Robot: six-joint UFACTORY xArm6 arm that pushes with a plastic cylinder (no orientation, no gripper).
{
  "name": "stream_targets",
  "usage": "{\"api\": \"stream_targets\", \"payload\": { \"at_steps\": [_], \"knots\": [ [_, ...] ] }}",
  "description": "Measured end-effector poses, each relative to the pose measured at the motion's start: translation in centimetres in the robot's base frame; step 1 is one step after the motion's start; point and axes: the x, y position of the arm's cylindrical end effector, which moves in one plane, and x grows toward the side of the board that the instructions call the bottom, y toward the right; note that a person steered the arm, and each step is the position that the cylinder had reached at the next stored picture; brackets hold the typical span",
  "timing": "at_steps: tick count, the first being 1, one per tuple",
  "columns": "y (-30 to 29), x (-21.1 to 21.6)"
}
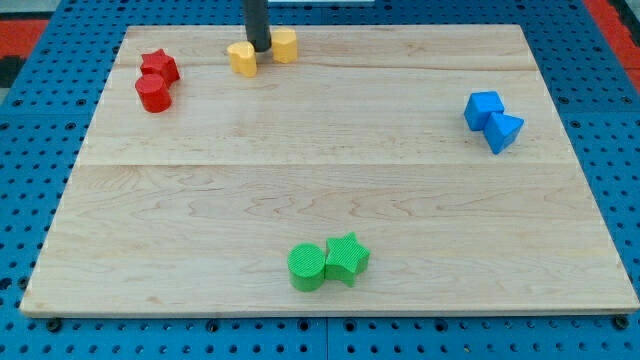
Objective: Place the heart vertical below the hexagon
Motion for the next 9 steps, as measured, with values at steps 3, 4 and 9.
{"api": "stream_targets", "payload": {
  "at_steps": [3,4,9],
  "knots": [
    [-1.5,-1.8],
    [-4.9,-0.9],
    [-2.5,4.3]
  ]
}}
